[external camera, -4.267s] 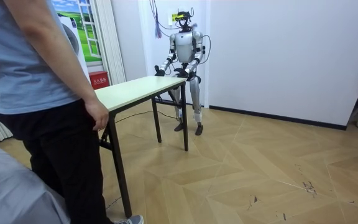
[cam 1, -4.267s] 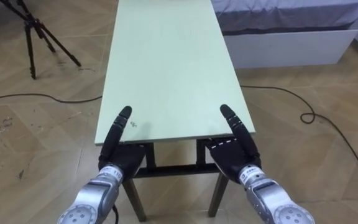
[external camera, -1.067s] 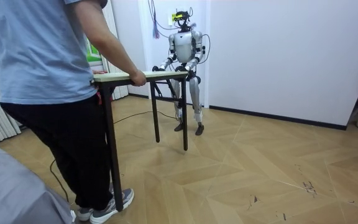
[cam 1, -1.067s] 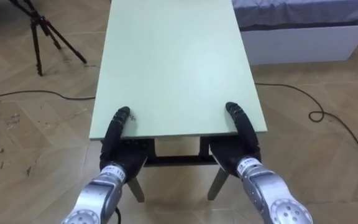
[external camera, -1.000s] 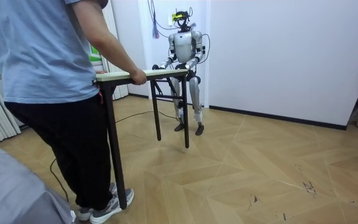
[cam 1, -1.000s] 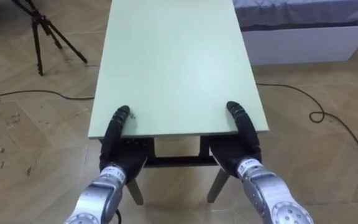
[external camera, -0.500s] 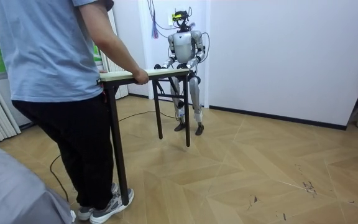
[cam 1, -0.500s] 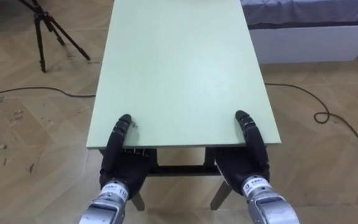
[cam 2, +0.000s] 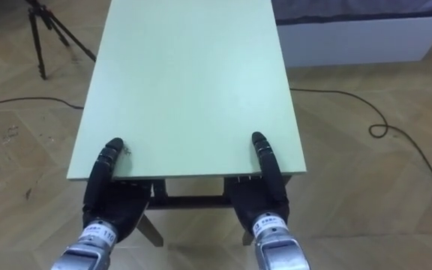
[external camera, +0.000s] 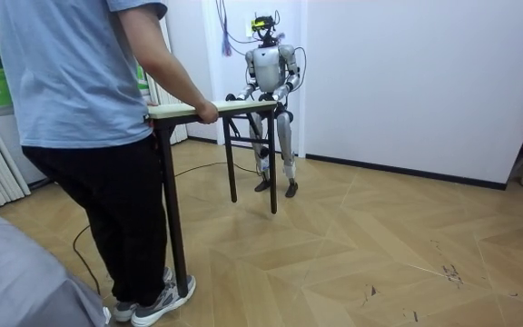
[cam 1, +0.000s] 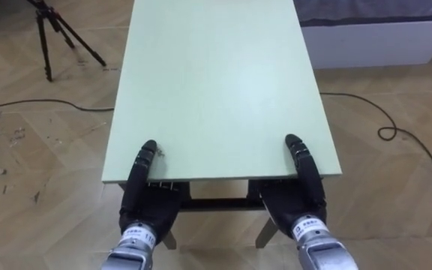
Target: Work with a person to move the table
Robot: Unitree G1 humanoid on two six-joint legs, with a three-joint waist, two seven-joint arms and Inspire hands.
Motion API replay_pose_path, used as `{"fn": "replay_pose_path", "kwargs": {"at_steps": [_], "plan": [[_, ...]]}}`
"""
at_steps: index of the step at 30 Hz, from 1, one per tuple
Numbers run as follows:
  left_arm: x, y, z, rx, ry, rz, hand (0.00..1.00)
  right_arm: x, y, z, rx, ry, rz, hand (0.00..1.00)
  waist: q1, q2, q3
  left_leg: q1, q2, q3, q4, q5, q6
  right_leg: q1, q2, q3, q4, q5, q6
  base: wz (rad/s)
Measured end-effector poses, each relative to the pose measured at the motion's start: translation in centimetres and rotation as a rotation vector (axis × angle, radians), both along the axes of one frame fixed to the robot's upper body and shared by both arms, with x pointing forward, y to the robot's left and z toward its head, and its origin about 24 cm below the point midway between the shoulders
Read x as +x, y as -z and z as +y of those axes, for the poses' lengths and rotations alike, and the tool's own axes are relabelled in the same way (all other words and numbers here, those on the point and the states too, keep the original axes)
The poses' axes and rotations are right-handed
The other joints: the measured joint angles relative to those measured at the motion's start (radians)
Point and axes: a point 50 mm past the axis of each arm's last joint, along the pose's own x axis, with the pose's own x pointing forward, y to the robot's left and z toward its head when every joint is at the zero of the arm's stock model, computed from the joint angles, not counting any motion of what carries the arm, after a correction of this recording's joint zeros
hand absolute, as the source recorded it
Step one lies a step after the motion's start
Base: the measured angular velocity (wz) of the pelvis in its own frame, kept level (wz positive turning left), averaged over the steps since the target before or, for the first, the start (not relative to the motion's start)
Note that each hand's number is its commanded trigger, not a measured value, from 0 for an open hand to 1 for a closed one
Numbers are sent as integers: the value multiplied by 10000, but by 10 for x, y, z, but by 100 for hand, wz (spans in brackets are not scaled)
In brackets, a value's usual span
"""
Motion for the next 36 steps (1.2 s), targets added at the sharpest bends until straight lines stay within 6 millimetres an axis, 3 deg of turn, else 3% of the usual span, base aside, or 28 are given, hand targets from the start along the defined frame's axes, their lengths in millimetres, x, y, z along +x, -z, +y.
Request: {"fn": "replay_pose_path", "kwargs": {"at_steps": [6,11,19,23,24,27,29,30,31,32,33,34,35,36], "plan": [[-2,1,0,143,84,34,100,-4,2,2,-38,-18,-89,100,6,-91,60,-57,-3,5,2,-1,0,-26,-1,-2,-3,-15,25,1],[-5,2,0,215,69,-29,100,-7,4,3,-16,-1,-133,100,22,-100,55,-156,-10,1,20,0,0,-115,1,30,-5,-27,39,0],[-12,6,-5,254,176,3,100,-19,11,0,24,185,-81,100,194,-296,46,-215,15,32,202,-3,-3,-94,-1,29,28,-27,37,1],[-14,6,-9,336,296,8,100,-24,14,-2,-66,326,-69,100,271,-461,47,-962,196,-9,1498,-104,-157,-334,23,31,406,-50,-11,8],[-14,7,-9,373,306,15,100,-24,15,-1,-61,343,-56,100,248,-510,47,-1417,280,-190,2306,-107,-160,-432,47,57,554,-64,-91,9],[-15,7,-12,342,464,26,100,-25,16,-5,-218,414,-62,100,366,-395,50,-2477,586,-448,4152,-100,-164,-486,277,157,498,-189,-406,0],[-15,7,-14,252,430,13,100,-25,16,-8,-341,440,-210,100,508,-266,38,-2731,716,-670,4331,-72,-218,-666,389,73,498,-218,-597,-12],[-15,6,-14,198,390,-65,100,-24,15,-9,-405,438,-351,100,486,-204,44,-2792,788,-683,4315,-79,-351,-902,354,-238,510,-171,-739,-9],[-16,8,-14,152,361,-19,100,-23,14,-10,-469,431,-426,100,544,-50,41,-2783,993,-583,5170,-289,-478,-938,455,-649,535,-167,-892,-15],[-19,9,-14,95,310,44,100,-24,14,-10,-496,334,-415,100,541,85,1,-2686,1098,-562,5659,-393,-550,-895,544,-818,535,-142,-943,-23],[-23,11,-14,11,290,127,100,-25,15,-11,-591,140,-393,100,413,309,18,-2322,1156,-591,6159,-548,-633,-881,689,-1034,552,-120,-1004,11],[-23,11,-15,-9,370,100,100,-25,15,-11,-591,137,-458,100,167,428,80,-1921,1152,-666,6051,-620,-610,-938,757,-1299,589,-108,-1024,39],[-21,10,-15,1,401,44,100,-25,14,-11,-571,149,-502,100,19,448,92,-1724,1158,-703,5832,-676,-647,-1006,764,-1416,626,-105,-1030,68],[-17,8,-15,6,496,-84,100,-24,13,-11,-498,245,-552,100,-205,460,101,-1320,1218,-697,4990,-965,-718,-1224,762,-1526,754,-96,-1044,60]]}}
